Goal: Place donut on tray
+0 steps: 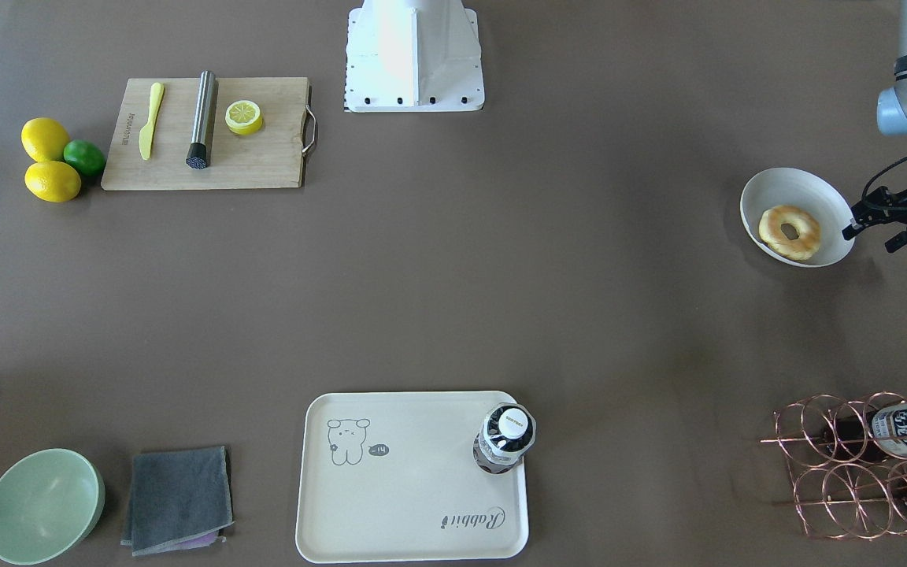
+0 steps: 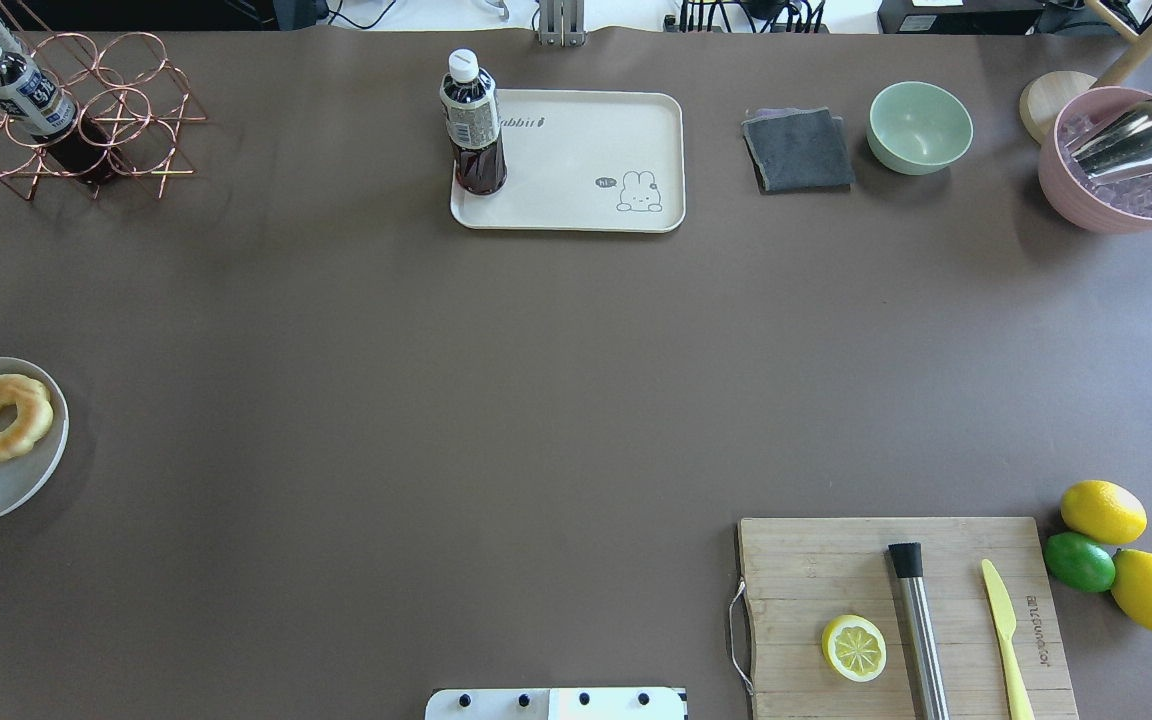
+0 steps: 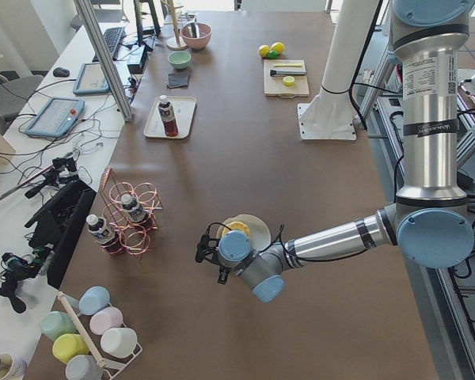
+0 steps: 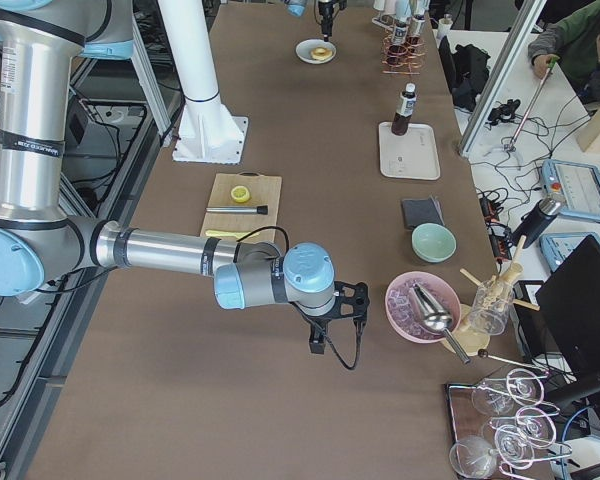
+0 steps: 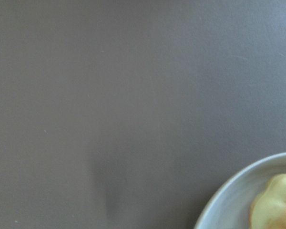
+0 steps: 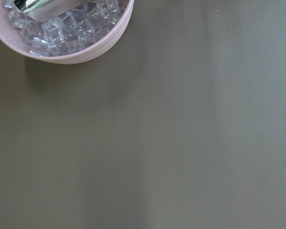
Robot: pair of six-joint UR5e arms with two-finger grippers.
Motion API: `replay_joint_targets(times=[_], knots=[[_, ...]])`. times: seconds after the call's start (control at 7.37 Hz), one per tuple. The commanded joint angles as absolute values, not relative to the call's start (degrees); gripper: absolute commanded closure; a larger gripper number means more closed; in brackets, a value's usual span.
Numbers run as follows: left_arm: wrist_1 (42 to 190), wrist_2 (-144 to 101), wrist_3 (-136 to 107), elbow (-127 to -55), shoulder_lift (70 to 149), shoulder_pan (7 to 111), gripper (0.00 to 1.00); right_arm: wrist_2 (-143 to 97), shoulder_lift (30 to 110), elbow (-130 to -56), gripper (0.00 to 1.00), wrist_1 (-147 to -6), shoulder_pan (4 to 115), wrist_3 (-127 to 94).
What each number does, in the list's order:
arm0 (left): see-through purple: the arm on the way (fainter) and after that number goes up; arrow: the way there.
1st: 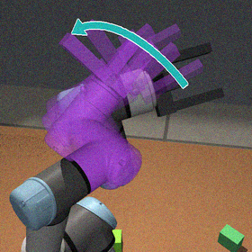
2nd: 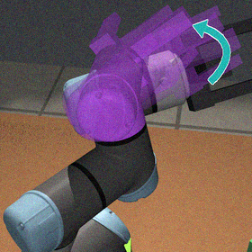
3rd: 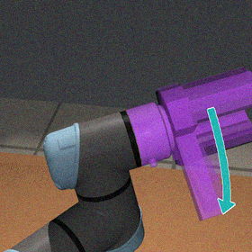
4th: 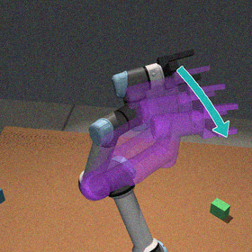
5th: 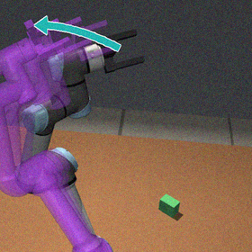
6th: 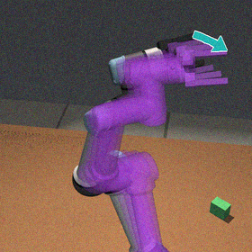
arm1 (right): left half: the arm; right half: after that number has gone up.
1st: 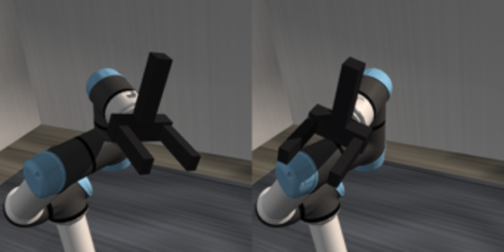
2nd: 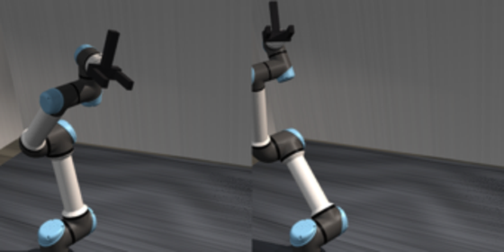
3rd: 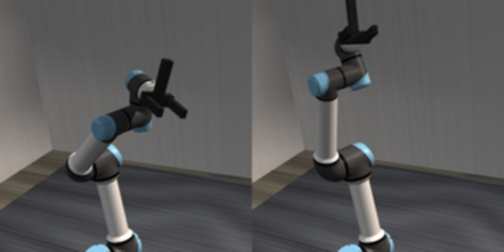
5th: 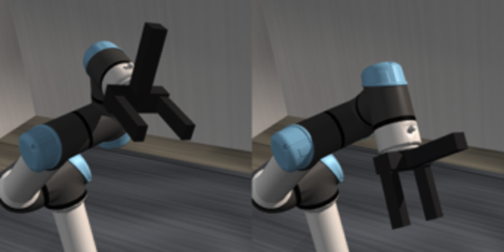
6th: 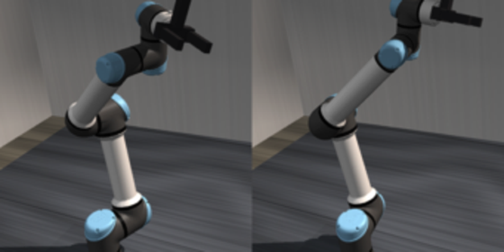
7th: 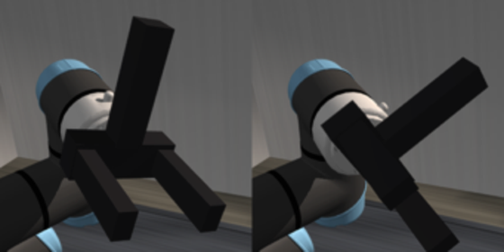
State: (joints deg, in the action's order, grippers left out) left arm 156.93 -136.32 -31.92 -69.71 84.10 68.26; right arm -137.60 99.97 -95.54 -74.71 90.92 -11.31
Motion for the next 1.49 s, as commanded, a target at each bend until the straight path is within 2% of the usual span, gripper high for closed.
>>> replay_joint_targets(times=[0.0,0.14,0.41,0.54,0.68,0.81,1.22,1.36], knots=[[159.78,-137.46,-33.22,-69.09,83.32,67.50,0.35,-137.64,100.11,-95.54,0.00,-74.71,90.88,-11.34],[159.87,-137.37,-33.05,-69.00,83.32,66.63,0.48,-137.64,100.11,-95.54,0.00,-74.71,90.88,-11.34],[161.00,-137.37,-33.05,-68.03,83.32,65.57,0.53,-137.55,100.28,-95.45,0.00,-74.71,90.97,-11.34],[162.15,-137.63,-33.22,-67.77,83.32,65.48,0.65,-137.55,100.28,-95.54,0.00,-74.71,90.97,-11.34],[162.16,-139.29,-33.22,-67.76,83.32,65.48,0.92,-137.64,100.28,-95.54,0.00,-74.71,90.97,-11.25],[162.25,-140.00,-33.14,-68.11,83.32,65.48,1.00,-137.64,100.28,-95.71,0.00,-74.71,90.97,-11.25],[163.38,-141.24,-35.68,-69.08,83.41,65.65,1.00,-137.81,100.20,-95.97,0.00,-74.71,90.97,-11.34],[163.48,-141.24,-40.21,-71.34,83.58,65.65,1.00,-137.81,100.20,-95.98,0.00,-74.71,90.97,-11.42]])
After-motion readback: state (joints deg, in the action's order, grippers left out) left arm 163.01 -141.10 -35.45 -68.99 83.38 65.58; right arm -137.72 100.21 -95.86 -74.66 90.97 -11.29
